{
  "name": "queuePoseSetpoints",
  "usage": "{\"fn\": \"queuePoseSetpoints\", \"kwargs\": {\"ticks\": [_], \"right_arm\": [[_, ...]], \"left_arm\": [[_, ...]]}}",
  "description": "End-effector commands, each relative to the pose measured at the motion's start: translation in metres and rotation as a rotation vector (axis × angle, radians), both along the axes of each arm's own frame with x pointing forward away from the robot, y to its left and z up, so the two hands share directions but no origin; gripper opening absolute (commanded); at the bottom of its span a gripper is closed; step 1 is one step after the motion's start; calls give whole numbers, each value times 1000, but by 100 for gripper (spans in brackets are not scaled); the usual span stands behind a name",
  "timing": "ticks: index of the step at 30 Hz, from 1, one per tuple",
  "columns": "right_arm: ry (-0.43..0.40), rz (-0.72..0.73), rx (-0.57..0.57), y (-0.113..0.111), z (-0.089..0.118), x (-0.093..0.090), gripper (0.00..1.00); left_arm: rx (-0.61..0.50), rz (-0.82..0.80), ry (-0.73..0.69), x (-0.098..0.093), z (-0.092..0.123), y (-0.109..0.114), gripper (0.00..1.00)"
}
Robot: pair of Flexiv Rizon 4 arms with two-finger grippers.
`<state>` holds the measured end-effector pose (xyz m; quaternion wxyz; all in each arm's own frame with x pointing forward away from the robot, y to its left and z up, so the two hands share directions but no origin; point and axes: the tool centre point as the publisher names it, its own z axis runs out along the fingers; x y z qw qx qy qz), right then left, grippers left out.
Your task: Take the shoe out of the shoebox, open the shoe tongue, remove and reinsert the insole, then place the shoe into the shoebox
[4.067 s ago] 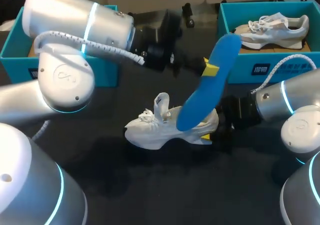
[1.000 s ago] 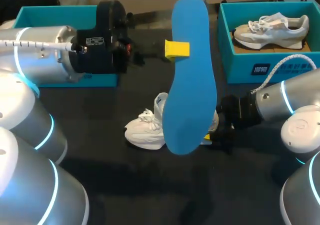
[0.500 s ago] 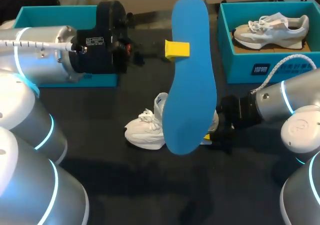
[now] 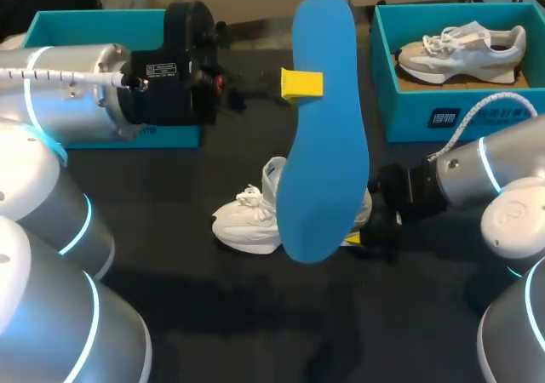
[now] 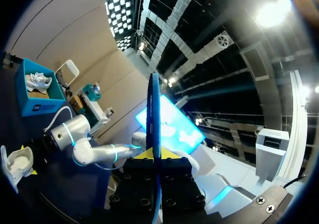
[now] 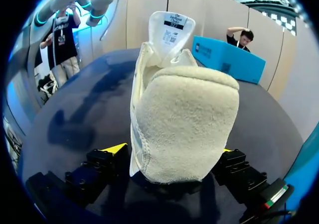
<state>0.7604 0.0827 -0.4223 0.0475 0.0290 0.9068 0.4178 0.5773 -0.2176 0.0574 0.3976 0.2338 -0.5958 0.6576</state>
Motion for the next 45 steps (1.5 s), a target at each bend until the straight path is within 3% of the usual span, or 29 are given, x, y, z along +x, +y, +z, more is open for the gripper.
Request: {"fn": "queuePoseSetpoints", "kwargs": {"ticks": [1,32,39,45], "right_arm": [[20,-13,-26,-6,6,-5,100],[96,-218,-331,-14,66,-11,100],[152,-233,-435,-17,72,-9,100],[151,-225,-499,-14,79,-5,100]], "left_arm": [[-6,23,6,-9,4,-4,0],[-6,23,6,-9,4,-4,0],[-6,23,6,-9,4,-4,0],[-6,23,6,-9,4,-4,0]]}}
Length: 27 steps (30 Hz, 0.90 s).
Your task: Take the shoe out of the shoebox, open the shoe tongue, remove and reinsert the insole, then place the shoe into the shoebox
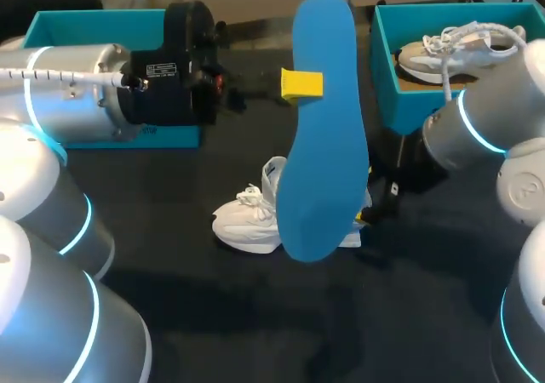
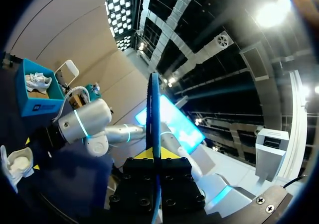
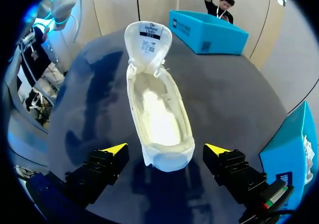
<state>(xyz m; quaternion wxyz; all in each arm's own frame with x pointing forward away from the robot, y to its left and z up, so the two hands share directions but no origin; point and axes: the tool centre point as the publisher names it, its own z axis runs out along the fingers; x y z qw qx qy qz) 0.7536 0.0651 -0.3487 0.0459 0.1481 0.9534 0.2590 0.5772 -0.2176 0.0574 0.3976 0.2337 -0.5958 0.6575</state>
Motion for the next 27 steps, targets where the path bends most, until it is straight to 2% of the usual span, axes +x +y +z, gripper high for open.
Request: {"fn": "queuePoseSetpoints", "kwargs": {"ticks": [1,5,13,22,27], "right_arm": [[65,9,-196,4,6,3,100],[108,20,-259,2,6,7,100],[130,15,-330,4,15,2,100],[173,8,-382,11,25,-5,100],[167,-1,-393,15,24,-7,100]], "left_arm": [[-6,23,6,-9,4,-4,0],[-6,23,6,-9,4,-4,0],[-6,23,6,-9,4,-4,0],[-6,23,6,-9,4,-4,0],[-6,23,6,-9,4,-4,0]]}}
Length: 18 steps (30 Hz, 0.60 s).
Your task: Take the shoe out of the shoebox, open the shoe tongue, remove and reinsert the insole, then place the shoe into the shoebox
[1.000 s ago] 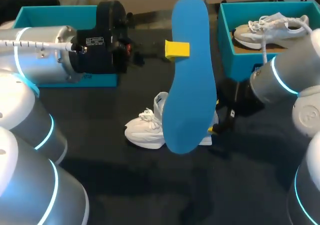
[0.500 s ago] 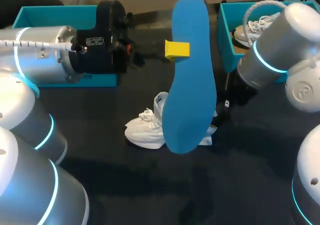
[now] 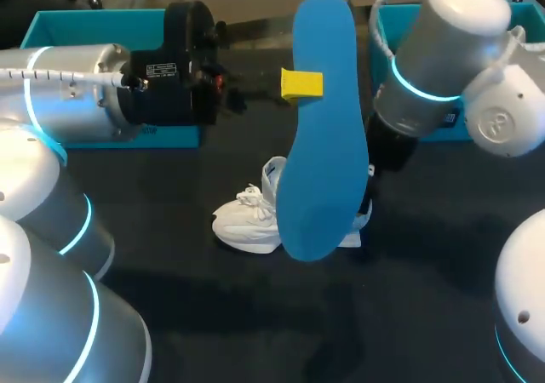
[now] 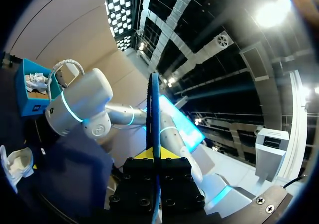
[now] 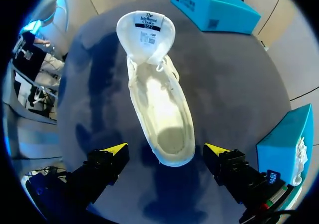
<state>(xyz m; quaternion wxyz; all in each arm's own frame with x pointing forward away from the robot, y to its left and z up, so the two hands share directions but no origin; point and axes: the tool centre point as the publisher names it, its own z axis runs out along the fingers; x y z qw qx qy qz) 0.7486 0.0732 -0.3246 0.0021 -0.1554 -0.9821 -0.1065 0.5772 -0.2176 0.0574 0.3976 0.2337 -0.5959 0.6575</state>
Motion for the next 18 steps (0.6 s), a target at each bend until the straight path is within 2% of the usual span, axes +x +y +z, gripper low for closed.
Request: {"fn": "queuePoseSetpoints", "kwargs": {"ticks": [1,18], "right_arm": [[23,-8,-112,7,-1,-1,100],[5,51,-129,7,-8,16,100]], "left_arm": [[-6,23,6,-9,4,-4,0],[-6,23,6,-9,4,-4,0]]}}
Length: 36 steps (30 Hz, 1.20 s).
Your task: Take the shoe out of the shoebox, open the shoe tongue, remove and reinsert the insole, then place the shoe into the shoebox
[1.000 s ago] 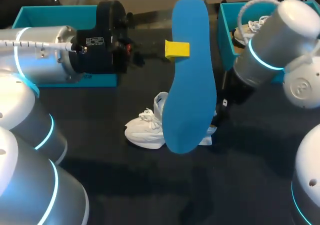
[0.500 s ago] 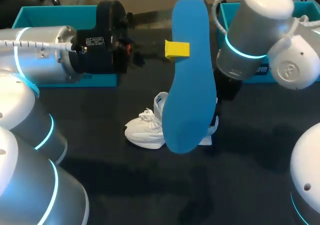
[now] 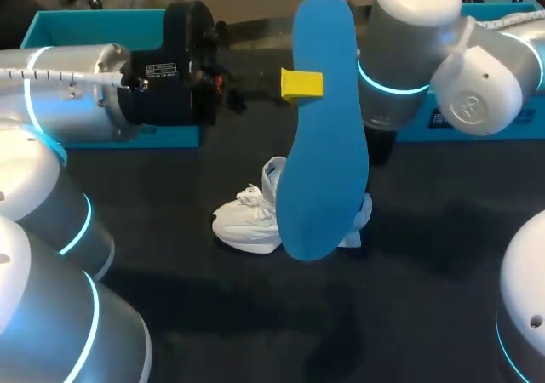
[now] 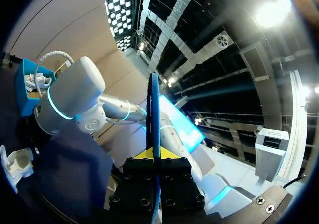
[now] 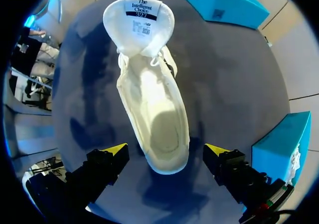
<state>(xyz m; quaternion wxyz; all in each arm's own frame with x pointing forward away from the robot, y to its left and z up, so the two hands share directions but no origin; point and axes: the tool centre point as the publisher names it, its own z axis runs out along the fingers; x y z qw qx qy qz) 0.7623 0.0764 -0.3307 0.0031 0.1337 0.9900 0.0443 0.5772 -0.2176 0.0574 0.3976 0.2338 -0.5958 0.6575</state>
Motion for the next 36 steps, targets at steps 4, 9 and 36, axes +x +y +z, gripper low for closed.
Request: {"fn": "queuePoseSetpoints", "kwargs": {"ticks": [4,9,36], "right_arm": [[4,30,1,6,-5,1,100],[10,36,-4,4,-11,-4,100],[28,60,-24,16,-1,7,100]], "left_arm": [[-6,23,6,-9,4,-4,0],[-6,23,6,-9,4,-4,0],[-6,23,6,-9,4,-4,0]]}}
